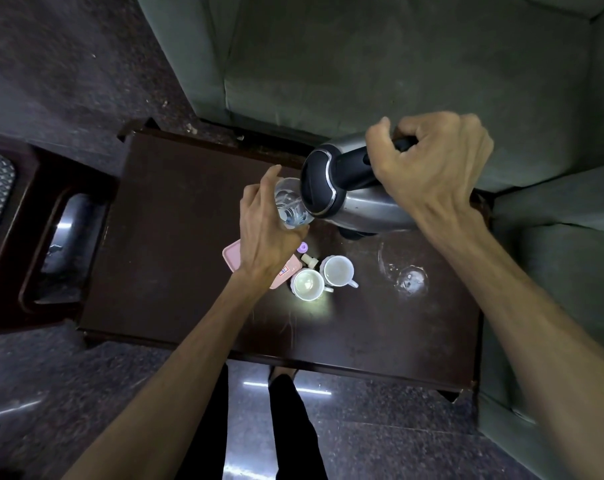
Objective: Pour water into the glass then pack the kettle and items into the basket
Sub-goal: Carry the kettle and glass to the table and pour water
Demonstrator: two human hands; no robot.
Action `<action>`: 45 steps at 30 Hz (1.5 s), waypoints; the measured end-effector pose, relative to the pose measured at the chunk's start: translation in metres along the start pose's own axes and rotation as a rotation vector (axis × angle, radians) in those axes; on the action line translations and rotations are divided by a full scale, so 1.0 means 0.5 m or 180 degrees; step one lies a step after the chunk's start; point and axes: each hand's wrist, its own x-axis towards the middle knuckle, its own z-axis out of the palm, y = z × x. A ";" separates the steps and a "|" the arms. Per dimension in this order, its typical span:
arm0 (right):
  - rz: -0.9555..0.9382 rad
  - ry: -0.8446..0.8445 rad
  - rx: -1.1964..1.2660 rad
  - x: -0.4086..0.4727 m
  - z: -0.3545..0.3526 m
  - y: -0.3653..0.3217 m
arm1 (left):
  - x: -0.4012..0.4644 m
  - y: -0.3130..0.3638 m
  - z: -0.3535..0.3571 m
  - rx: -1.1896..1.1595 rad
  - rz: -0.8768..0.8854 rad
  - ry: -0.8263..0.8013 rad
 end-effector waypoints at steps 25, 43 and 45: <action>-0.0038 -0.0003 -0.0054 0.007 -0.003 0.015 | 0.010 -0.022 0.029 -0.0074 -0.0152 -0.0067; -0.0291 -0.0076 -0.0115 0.020 -0.014 0.020 | 0.003 -0.004 0.037 -0.0152 -0.0098 -0.0107; -0.0305 -0.0093 -0.0152 0.022 -0.016 0.019 | 0.004 -0.008 0.040 -0.0153 -0.0078 -0.0116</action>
